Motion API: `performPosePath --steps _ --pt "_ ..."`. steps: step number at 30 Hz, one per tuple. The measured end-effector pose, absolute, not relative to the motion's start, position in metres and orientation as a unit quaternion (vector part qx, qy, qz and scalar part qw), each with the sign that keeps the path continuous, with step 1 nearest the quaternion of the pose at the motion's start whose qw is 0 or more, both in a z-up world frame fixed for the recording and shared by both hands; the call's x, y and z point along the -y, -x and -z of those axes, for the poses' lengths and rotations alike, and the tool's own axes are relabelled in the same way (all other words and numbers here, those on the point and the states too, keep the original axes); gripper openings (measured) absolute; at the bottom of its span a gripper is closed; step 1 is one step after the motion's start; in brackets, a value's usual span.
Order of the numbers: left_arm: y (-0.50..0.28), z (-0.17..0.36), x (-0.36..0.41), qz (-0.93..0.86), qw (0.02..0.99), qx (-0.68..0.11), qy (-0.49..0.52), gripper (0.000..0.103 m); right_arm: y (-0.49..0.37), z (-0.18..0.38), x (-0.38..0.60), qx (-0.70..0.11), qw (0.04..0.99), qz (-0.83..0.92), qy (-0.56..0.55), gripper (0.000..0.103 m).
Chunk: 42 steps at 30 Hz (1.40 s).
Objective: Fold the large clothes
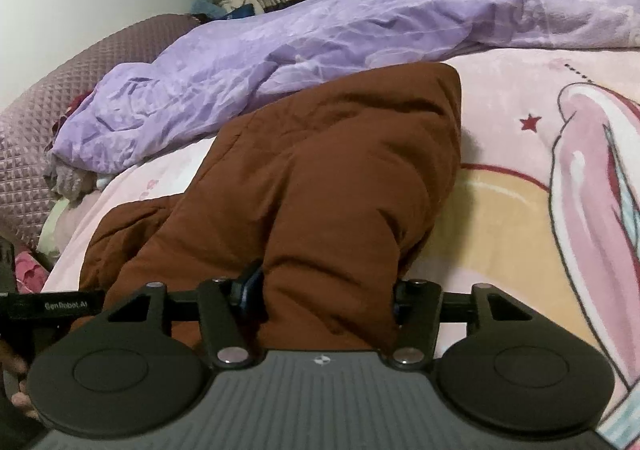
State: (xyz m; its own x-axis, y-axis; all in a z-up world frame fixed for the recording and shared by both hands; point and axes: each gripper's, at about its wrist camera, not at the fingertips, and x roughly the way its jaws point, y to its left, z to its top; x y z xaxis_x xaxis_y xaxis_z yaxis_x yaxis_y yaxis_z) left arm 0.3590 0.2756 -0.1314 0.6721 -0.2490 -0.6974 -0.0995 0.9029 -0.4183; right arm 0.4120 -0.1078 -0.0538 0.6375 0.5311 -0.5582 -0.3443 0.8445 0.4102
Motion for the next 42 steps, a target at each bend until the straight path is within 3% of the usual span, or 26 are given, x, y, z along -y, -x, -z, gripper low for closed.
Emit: performPosePath --steps 3,5,7,10,12,16,19,26,36,42 --pt "-0.363 0.139 -0.280 0.038 0.882 -0.407 0.234 0.069 -0.416 0.063 0.110 -0.351 0.889 -0.248 -0.156 0.077" --pt "-0.365 0.140 -0.283 0.046 0.879 -0.403 0.249 0.066 -0.416 0.064 0.113 -0.351 0.887 -0.249 -0.170 0.073" --pt "-0.361 0.135 -0.284 0.049 0.879 -0.395 0.263 0.038 -0.412 0.059 0.111 -0.341 0.893 -0.245 -0.165 0.064" --pt "-0.348 0.111 -0.275 0.029 0.899 -0.373 0.227 0.021 -0.403 0.038 0.113 -0.323 0.899 -0.251 -0.154 0.047" --pt "-0.342 0.095 -0.267 0.031 0.912 -0.349 0.215 0.018 -0.400 0.023 0.121 -0.313 0.897 -0.265 -0.165 0.045" --pt "-0.330 0.060 -0.262 0.061 0.916 -0.304 0.254 0.018 -0.393 -0.007 0.143 -0.284 0.902 -0.279 -0.169 0.045" --pt "-0.336 0.036 -0.230 0.079 0.925 -0.291 0.229 0.017 -0.386 -0.029 0.170 -0.265 0.910 -0.270 -0.168 0.045" --pt "-0.368 0.022 -0.141 0.144 0.921 -0.284 0.226 0.018 -0.370 -0.053 0.264 -0.240 0.930 -0.216 -0.175 0.045" --pt "-0.419 0.024 -0.001 0.239 0.894 -0.316 0.208 0.018 -0.345 -0.045 0.387 -0.236 0.945 -0.117 -0.195 0.046" --pt "-0.452 0.074 0.030 0.249 0.868 -0.376 0.206 0.027 -0.354 0.006 0.414 -0.258 0.938 -0.092 -0.213 0.052"
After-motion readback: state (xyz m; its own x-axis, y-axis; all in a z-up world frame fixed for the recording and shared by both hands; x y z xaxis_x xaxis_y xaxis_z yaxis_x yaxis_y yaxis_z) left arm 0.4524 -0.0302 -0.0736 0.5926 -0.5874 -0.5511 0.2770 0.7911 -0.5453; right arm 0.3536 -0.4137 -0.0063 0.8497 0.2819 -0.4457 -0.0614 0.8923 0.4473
